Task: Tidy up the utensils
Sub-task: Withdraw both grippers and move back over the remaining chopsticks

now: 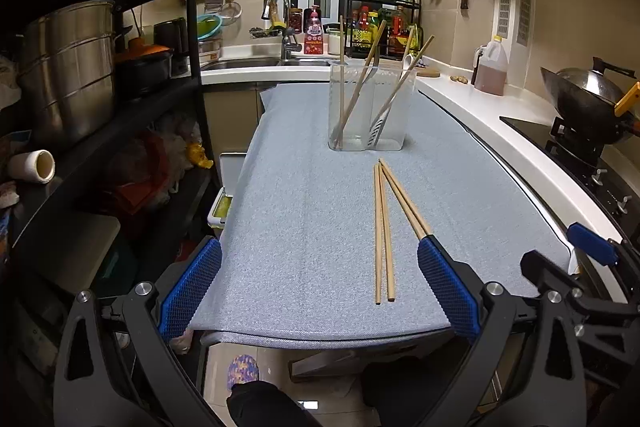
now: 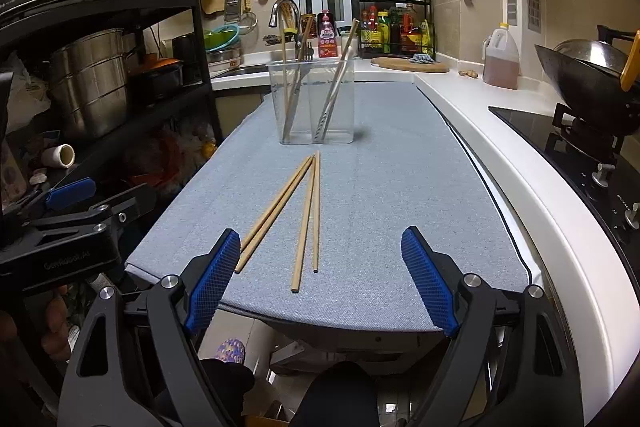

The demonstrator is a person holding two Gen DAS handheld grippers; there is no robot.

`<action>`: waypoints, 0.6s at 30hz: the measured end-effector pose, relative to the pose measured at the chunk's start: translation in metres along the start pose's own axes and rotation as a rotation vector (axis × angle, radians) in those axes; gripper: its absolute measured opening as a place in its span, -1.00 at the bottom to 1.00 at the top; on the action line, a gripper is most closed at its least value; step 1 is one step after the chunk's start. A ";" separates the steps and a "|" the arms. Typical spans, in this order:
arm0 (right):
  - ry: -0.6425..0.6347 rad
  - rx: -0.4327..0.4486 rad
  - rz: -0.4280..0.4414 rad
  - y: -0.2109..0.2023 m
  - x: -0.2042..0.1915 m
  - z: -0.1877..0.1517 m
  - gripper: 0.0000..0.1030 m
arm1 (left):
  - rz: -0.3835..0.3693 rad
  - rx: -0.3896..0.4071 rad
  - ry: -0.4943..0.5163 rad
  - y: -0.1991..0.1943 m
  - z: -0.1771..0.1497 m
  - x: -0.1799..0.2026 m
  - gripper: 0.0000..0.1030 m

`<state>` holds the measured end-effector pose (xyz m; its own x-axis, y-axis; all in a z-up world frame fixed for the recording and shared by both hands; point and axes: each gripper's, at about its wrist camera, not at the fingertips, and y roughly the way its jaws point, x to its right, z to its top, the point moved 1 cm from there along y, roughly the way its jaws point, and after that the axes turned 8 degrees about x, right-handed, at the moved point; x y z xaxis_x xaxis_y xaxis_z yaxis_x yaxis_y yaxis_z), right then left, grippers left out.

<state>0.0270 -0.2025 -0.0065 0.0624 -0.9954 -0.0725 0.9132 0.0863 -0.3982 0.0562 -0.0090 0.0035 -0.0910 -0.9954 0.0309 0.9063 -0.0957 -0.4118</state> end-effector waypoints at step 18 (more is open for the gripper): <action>-0.024 -0.118 0.000 0.068 0.018 -0.035 -0.12 | -0.108 -0.148 0.039 0.071 -0.049 0.003 0.51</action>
<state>0.0763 -0.2126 -0.0672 0.0736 -0.9960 -0.0514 0.8595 0.0895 -0.5032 0.1002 -0.0186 -0.0698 -0.2032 -0.9780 0.0478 0.8198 -0.1966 -0.5378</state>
